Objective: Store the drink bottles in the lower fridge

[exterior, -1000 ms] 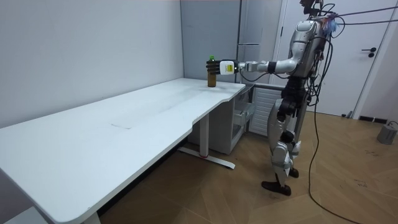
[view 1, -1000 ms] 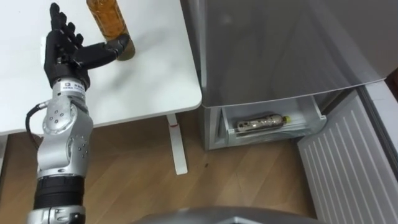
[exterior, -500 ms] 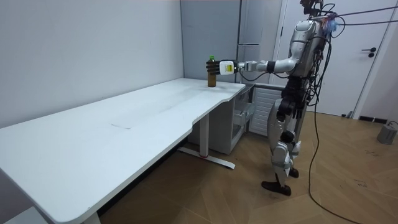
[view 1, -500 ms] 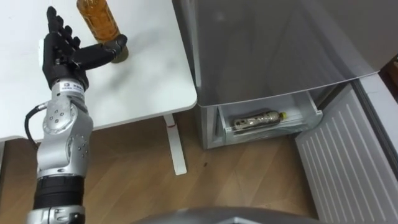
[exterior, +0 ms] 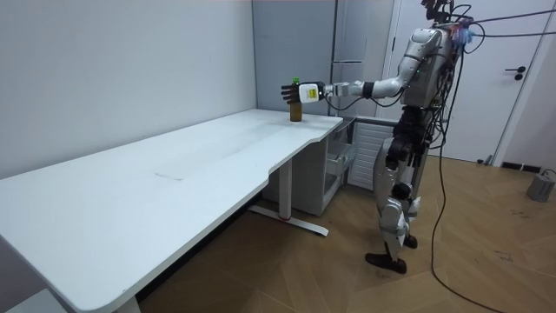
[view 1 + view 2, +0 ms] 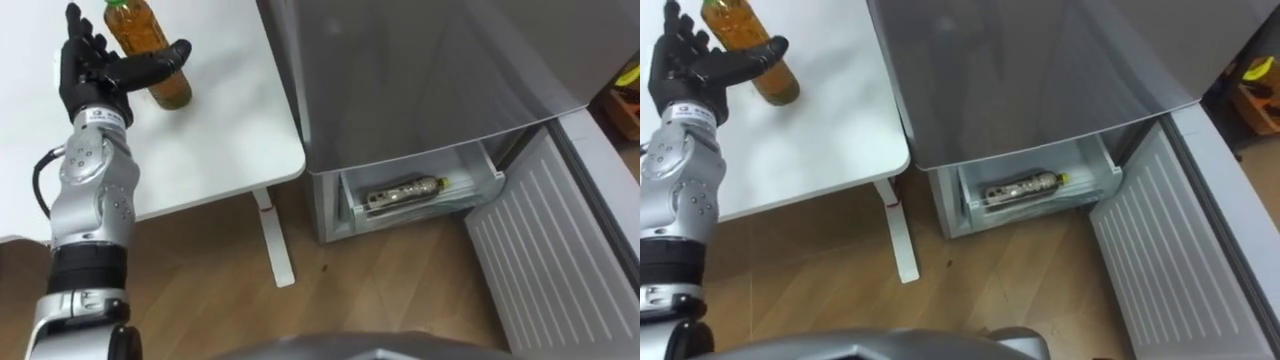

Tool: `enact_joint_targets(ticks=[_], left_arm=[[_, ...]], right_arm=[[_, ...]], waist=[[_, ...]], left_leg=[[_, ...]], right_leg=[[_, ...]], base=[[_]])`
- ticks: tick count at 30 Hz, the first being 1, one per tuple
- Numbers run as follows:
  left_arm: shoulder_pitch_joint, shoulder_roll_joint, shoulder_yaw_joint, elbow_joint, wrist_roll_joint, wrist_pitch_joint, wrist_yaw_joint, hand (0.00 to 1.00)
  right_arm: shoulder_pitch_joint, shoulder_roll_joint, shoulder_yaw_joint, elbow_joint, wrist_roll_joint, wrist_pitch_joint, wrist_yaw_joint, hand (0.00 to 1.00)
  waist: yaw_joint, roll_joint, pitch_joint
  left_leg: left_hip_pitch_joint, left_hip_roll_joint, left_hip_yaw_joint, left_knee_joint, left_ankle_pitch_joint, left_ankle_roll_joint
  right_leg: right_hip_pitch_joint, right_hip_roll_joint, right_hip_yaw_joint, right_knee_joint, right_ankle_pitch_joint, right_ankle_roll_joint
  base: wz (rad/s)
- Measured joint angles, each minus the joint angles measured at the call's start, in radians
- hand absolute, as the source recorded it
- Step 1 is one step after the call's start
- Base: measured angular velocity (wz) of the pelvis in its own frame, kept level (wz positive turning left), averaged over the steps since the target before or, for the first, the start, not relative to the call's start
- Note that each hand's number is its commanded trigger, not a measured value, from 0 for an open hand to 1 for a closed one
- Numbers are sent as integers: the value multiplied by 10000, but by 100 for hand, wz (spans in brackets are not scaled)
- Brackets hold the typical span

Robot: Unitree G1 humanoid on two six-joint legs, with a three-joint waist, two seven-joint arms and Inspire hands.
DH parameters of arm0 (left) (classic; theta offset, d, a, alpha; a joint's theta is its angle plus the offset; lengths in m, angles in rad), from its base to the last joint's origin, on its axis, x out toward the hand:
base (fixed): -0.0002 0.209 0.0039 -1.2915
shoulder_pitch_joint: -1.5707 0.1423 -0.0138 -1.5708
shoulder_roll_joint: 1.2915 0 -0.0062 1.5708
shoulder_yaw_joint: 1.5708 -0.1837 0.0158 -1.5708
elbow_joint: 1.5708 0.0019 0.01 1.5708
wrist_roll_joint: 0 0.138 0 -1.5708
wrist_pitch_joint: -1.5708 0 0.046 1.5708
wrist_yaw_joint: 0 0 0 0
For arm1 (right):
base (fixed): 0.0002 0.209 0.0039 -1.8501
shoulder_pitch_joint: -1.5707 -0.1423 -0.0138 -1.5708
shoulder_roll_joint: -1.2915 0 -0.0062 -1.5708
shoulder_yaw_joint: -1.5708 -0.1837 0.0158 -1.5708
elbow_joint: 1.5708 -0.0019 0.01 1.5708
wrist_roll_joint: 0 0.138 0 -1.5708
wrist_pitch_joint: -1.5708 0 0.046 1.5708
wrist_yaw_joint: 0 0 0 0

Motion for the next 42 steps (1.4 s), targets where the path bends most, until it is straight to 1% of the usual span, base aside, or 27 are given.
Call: enact_joint_targets(ticks=[2,3,4,5,7,10,11,14,15,17,19,24,31,36,42], left_arm=[[-42,153,1,22,-244,0,39,0],[-76,251,3,47,-402,1,117,0],[-196,304,4,178,-403,2,176,0],[-232,329,17,219,-423,4,201,0],[-371,525,62,569,-759,34,198,0],[-525,602,296,836,-764,219,174,0],[-529,610,343,897,-764,227,162,0],[-528,671,365,1167,-765,325,144,0],[-528,676,369,1187,-764,412,145,0],[-528,683,389,1192,-764,431,145,0],[-528,685,486,1270,-764,439,146,0],[-529,735,744,1278,-762,650,199,0],[-568,1036,744,1310,-762,678,206,0],[-576,1073,740,1375,-763,724,206,0],[-576,1073,740,1378,-764,758,196,0]], right_arm=[[42,-9,-83,-23,51,10,0,0],[98,-21,-220,-94,103,20,-7,0],[214,-54,-222,-221,155,26,-7,0],[266,-59,-234,-298,170,29,-7,0],[413,-60,-373,-454,241,31,-4,0],[524,-68,-588,-464,289,74,-14,0],[537,-73,-590,-464,296,87,-19,0],[609,-78,-631,-462,393,131,-51,0],[613,-77,-692,-462,412,132,-76,0],[603,-76,-808,-462,399,137,-136,0],[613,-92,-1079,-461,398,143,-209,0],[655,-98,-1184,-461,457,155,-284,0],[684,-97,-1185,-441,447,176,-200,0],[671,-98,-1177,-445,492,350,-122,0],[674,-98,-1177,-445,542,361,-111,0]], waist=[[1,60,13],[3,127,10],[-14,198,-6],[-23,225,-2],[-17,301,-60],[-46,342,-80],[-44,349,-85],[-66,340,-83],[-82,333,-81],[-86,340,-93],[-99,311,-112],[-215,298,-120],[-332,270,-131],[-336,261,-133],[-358,248,-123]], left_leg=[[80,18,108,-30,0,-1],[131,24,190,-67,-1,-2],[168,19,206,-102,-1,-2],[214,16,220,-131,-1,-1],[309,15,247,-221,0,-3],[359,12,283,-225,2,-3],[380,13,311,-228,2,-3],[406,9,348,-226,2,-3],[392,6,334,-220,2,-2],[388,5,352,-212,2,-2],[375,5,348,-210,2,-2],[363,5,343,-209,2,-2],[361,5,372,-208,2,-2],[383,4,380,-207,1,-2],[392,5,385,-200,1,-2]], right_leg=[[16,17,80,12,0,0],[25,28,179,12,0,0],[59,27,210,12,1,0],[75,27,214,12,1,0],[112,48,269,9,0,1],[101,53,333,-8,-1,2],[106,57,363,-8,-1,2],[114,61,475,-16,-2,4],[105,60,487,-21,-2,4],[90,59,502,-27,-4,8],[86,62,514,-125,-6,10],[83,63,515,-132,-5,9],[104,64,556,-137,-3,5],[112,66,604,-130,-1,5],[124,65,610,-128,6,13]], base=[[-16],[-16],[-13],[-8],[-10],[-7],[-9],[-5],[0],[0],[0],[0],[0],[0],[0]])
